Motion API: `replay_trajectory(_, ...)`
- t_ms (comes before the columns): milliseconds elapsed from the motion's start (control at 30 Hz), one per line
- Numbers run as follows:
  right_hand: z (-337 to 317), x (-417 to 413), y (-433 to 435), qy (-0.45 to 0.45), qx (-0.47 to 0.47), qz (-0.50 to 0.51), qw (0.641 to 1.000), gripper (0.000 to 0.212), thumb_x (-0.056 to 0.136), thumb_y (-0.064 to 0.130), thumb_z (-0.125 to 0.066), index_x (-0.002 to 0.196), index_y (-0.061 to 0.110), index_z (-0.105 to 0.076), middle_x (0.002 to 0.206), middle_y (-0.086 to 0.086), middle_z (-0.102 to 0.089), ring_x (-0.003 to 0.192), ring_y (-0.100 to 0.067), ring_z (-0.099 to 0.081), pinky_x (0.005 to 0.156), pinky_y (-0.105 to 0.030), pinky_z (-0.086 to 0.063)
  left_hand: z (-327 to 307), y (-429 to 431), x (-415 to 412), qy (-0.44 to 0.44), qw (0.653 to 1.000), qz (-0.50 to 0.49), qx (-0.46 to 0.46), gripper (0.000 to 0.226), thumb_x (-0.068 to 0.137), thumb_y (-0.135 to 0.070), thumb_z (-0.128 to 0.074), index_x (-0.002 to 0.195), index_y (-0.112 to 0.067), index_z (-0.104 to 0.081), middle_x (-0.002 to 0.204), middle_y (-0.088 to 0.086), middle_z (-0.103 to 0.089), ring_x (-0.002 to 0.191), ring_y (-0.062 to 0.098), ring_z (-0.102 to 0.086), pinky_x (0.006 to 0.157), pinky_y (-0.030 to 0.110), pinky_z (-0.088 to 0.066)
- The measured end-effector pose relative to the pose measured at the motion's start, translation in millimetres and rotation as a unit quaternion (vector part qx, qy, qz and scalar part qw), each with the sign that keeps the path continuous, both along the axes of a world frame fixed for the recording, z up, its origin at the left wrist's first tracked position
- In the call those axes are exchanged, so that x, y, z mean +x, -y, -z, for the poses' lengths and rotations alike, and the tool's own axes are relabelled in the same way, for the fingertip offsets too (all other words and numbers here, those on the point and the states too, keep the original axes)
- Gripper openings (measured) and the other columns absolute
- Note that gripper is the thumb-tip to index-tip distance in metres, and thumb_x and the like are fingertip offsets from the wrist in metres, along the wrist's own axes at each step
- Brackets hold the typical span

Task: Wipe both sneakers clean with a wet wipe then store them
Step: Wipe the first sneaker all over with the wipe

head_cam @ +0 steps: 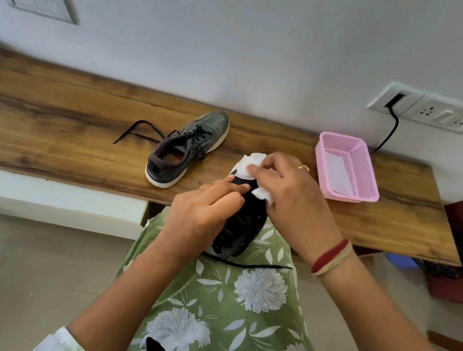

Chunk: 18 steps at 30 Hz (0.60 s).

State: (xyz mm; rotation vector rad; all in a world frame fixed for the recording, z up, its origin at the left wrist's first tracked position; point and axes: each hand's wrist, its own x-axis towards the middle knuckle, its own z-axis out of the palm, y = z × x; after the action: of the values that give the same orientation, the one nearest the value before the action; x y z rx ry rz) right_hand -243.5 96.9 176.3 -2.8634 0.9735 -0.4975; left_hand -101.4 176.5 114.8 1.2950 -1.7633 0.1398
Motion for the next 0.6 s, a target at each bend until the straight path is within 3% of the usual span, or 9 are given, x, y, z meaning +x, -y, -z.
replay_trajectory(133, 7.1, -18.1, -7.5, -0.027, -0.060, -0.005, 0.998, 0.046, 0.077, 0.000, -0.031, 0.109, 0.001, -0.064, 0.091, -0.014, -0.058, 0.076, -0.029, -0.054, 0.053, -0.038, -0.051, 1.5, 2.1, -1.3, 0.009, 1.000, 0.003, 0.008, 0.022, 0.087, 0.007, -0.053, 0.085, -0.013, -0.044, 0.099, 0.009, -0.071, 0.098, 0.026, -0.068, 0.054, 0.035, -0.057)
replay_trajectory(200, 11.4, -27.5, -10.9, -0.026, -0.071, 0.009, 0.997, 0.044, 0.077, -0.005, -0.037, 0.111, 0.000, -0.064, 0.091, -0.015, -0.058, 0.076, -0.029, -0.055, 0.054, -0.037, -0.052, 2.7, 4.0, -1.3, -0.002, 1.000, -0.006, 0.016, 0.024, 0.086, 0.009, -0.055, 0.086, -0.013, -0.044, 0.100, 0.009, -0.071, 0.098, 0.024, -0.068, 0.053, 0.036, -0.057)
replay_trajectory(267, 16.0, -36.8, -12.6, -0.014, -0.045, 0.027, 0.999, 0.044, 0.069, -0.014, -0.056, 0.110, 0.001, -0.065, 0.091, -0.014, -0.058, 0.079, -0.029, -0.057, 0.060, -0.040, -0.054, 3.4, 5.8, 2.0, -0.017, 1.000, -0.019, 0.017, 0.025, 0.085, 0.010, -0.054, 0.086, -0.013, -0.045, 0.098, 0.008, -0.072, 0.096, 0.023, -0.069, 0.054, 0.036, -0.057)
replay_trajectory(367, 12.3, -42.4, -9.9, 0.121, 0.096, 0.068, 0.986, 0.049, 0.066, -0.018, -0.063, 0.107, 0.009, -0.068, 0.095, -0.005, -0.056, 0.088, -0.013, -0.054, 0.076, -0.034, -0.052, 2.2, 7.2, 9.2, -0.033, 0.999, -0.027, 0.012, 0.023, 0.083, 0.010, -0.051, 0.088, -0.012, -0.046, 0.096, 0.010, -0.071, 0.095, 0.024, -0.069, 0.057, 0.037, -0.058)
replay_trajectory(433, 1.1, -30.9, -4.5, 0.218, 0.114, 0.100, 0.964, 0.045, 0.072, -0.017, -0.058, 0.107, 0.009, -0.068, 0.097, -0.001, -0.054, 0.089, 0.000, -0.050, 0.082, -0.019, -0.047, 1.4, 7.1, 10.1, -0.030, 0.999, -0.027, 0.012, 0.024, 0.081, 0.010, -0.052, 0.089, -0.011, -0.048, 0.095, 0.009, -0.071, 0.094, 0.025, -0.069, 0.058, 0.037, -0.058)
replay_trajectory(467, -3.8, -20.9, -1.9, 0.223, 0.101, 0.094, 0.965, 0.044, 0.072, -0.016, -0.056, 0.107, 0.008, -0.068, 0.098, -0.001, -0.054, 0.090, -0.002, -0.051, 0.082, -0.016, -0.045, 1.2, 7.1, 8.8, -0.028, 0.999, -0.026, 0.011, 0.024, 0.081, 0.011, -0.052, 0.089, -0.011, -0.048, 0.094, 0.009, -0.071, 0.093, 0.024, -0.069, 0.056, 0.036, -0.057)
replay_trajectory(600, -6.0, 14.6, 1.9, 0.051, 0.039, 0.000, 0.998, 0.039, 0.067, -0.013, -0.057, 0.099, 0.006, -0.069, 0.095, -0.010, -0.058, 0.089, -0.027, -0.056, 0.072, -0.035, -0.052, 1.3, 6.9, 3.3, -0.007, 0.999, -0.042, 0.025, 0.025, 0.081, 0.008, -0.053, 0.087, -0.015, -0.043, 0.092, 0.002, -0.065, 0.073, 0.026, -0.067, 0.041, 0.035, -0.048)
